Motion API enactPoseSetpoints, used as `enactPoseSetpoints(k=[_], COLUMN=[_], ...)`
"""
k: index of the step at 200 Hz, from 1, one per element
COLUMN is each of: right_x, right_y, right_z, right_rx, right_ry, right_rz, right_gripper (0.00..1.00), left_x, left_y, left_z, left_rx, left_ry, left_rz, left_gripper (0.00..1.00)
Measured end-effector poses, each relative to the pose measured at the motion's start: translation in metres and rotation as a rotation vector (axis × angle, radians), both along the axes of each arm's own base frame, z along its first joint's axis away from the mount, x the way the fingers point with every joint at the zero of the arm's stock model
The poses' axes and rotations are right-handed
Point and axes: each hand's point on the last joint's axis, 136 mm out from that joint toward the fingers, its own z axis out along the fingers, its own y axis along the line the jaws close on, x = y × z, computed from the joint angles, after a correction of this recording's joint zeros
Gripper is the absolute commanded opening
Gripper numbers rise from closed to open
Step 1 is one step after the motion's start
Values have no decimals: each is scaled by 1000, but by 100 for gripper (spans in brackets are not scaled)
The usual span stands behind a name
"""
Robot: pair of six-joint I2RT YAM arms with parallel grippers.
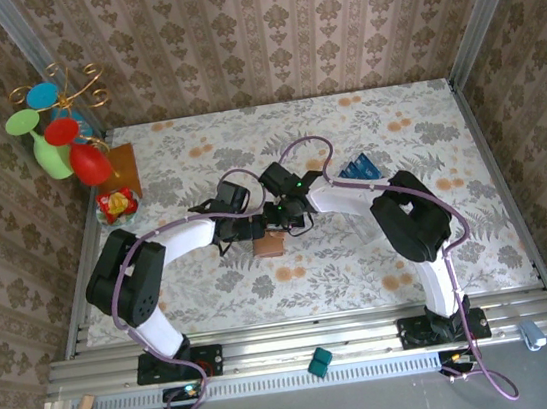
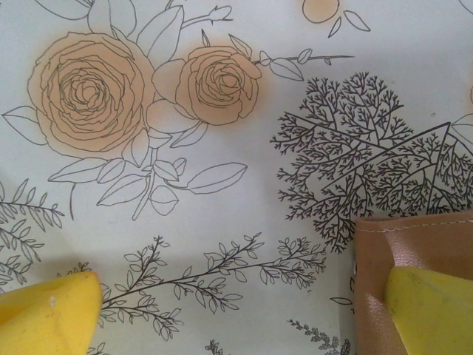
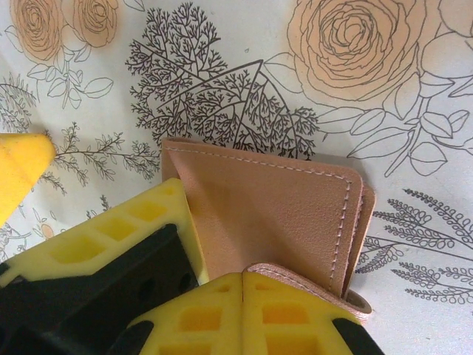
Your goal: Put the credit cards into the card holder
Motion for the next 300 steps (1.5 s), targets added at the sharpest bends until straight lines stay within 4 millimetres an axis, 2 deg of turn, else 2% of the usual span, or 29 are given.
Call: enactPoseSetpoints(k=[141,300], right_x=[-6,-11], right_y=[4,4], right_z=[-7,-3], right_rx=[22,27], right_ry=[6,3], right_rz=[-5,1], right_gripper=[0,0], left_x=[0,0], left_y=[0,0], left_z=[0,-1], left_rx=[2,2], left_ry=[-1,0], left_rz=[1,1], left_gripper=[100,100])
